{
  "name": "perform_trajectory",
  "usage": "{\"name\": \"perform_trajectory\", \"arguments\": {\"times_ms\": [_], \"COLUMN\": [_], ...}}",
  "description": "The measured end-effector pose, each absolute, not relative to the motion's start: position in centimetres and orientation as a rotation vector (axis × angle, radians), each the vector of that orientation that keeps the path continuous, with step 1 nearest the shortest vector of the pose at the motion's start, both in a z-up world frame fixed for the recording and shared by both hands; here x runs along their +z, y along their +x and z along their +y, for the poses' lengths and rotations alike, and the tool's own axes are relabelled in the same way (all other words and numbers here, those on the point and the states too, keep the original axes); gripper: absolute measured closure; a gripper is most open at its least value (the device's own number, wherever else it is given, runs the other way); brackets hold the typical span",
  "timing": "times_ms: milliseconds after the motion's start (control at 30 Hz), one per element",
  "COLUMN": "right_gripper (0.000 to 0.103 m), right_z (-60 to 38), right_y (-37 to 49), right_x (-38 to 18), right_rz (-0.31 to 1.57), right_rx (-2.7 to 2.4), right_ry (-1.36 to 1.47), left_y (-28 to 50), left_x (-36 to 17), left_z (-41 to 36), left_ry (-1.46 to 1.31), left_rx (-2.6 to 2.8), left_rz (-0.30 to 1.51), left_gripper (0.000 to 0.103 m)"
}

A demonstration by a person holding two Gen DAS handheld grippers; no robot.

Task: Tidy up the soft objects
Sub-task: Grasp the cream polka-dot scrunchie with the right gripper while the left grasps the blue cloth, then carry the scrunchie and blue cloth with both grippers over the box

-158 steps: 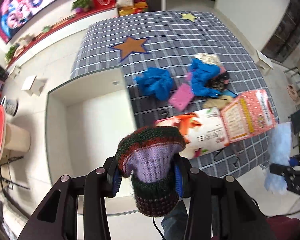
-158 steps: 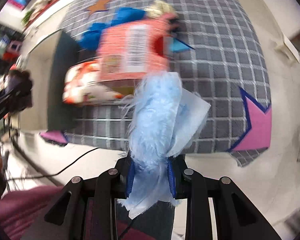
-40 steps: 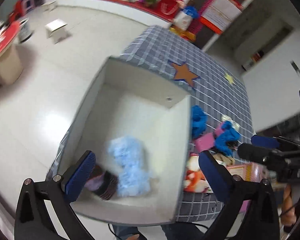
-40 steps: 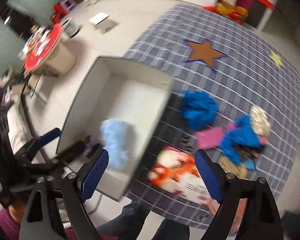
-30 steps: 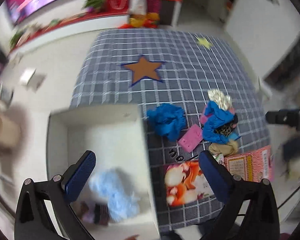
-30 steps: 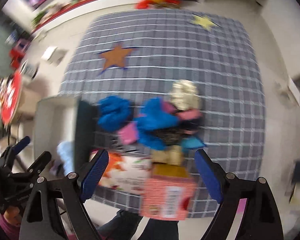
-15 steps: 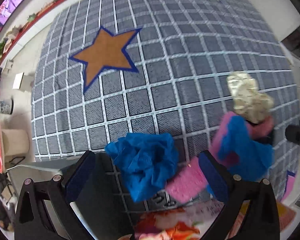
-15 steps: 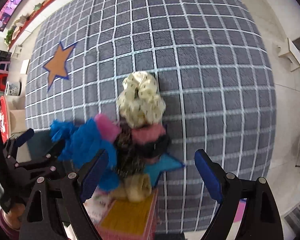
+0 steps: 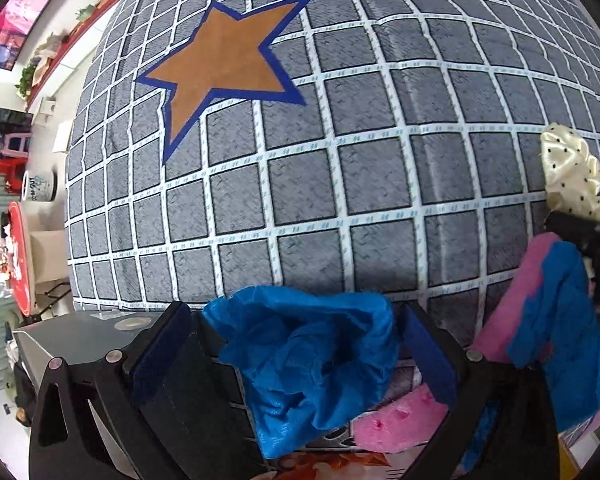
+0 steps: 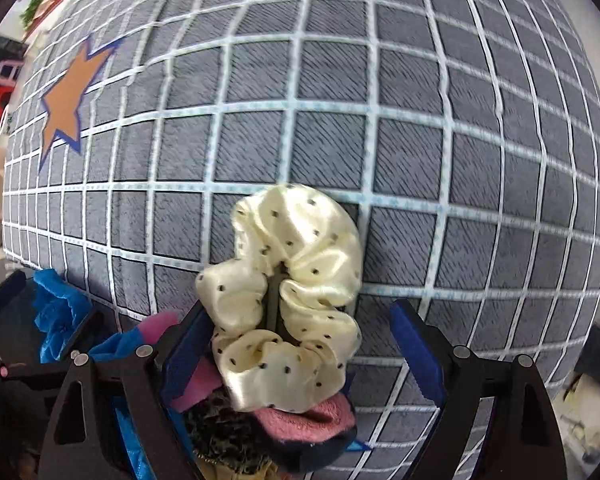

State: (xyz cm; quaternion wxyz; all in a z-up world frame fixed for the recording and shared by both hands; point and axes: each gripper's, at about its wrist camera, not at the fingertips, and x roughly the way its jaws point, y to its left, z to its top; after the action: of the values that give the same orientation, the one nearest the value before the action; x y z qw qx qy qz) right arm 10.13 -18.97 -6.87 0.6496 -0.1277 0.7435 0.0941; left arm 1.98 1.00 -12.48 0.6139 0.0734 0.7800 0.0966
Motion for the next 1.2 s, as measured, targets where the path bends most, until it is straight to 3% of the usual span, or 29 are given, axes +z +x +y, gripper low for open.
{"name": "perform_trajectory", "arguments": {"times_ms": [33,100,300,433,567,633,667,700,767,1200], "right_gripper": [0.046,0.077,0.077,0.077,0.077,0.077,0.077,0.077,0.077,0.077], "right_z": [-18.8,-17.6,-20.7,-22.4,-24.9,-25.8,-26.1,-26.6,-27.6,-32.7], "right_y": [9.8,9.5,8.9,8.0,7.0,6.6,6.3,6.0,6.5,1.4], "right_x": [-6.6,-6.1,-5.0,-3.7,-2.5,-1.8,-1.4,-0.9,0.2,6.1], "right_rz": [1.662,1.617,1.644,1.631,1.625,1.613,1.607,1.600,1.587,1.542], "right_rx": [0.203,0.208,0.176,0.168,0.155,0.151,0.153,0.155,0.156,0.113], "right_ry": [-0.343,-0.413,-0.278,-0.231,-0.159,-0.141,-0.130,-0.119,-0.096,0.086], "left_y": [2.3,3.1,3.0,3.4,3.7,3.5,3.5,3.6,3.9,0.1], "left_x": [-12.3,-12.5,-14.7,-15.7,-15.5,-14.8,-14.3,-13.7,-12.8,-0.6], "left_z": [0.7,0.2,-0.8,0.9,0.4,-0.2,-0.7,-0.8,-1.1,-5.5], "left_ry": [0.166,0.163,0.016,-0.223,-0.282,-0.256,-0.244,-0.230,-0.235,-0.049], "left_rx": [0.210,0.200,0.231,0.279,0.266,0.239,0.230,0.215,0.167,0.042], "left_rz": [1.798,1.799,1.903,1.925,1.880,1.856,1.847,1.837,1.824,1.549], "left_gripper": [0.000,0.000,0.000,0.000,0.007,0.018,0.032,0.055,0.087,0.087]}}
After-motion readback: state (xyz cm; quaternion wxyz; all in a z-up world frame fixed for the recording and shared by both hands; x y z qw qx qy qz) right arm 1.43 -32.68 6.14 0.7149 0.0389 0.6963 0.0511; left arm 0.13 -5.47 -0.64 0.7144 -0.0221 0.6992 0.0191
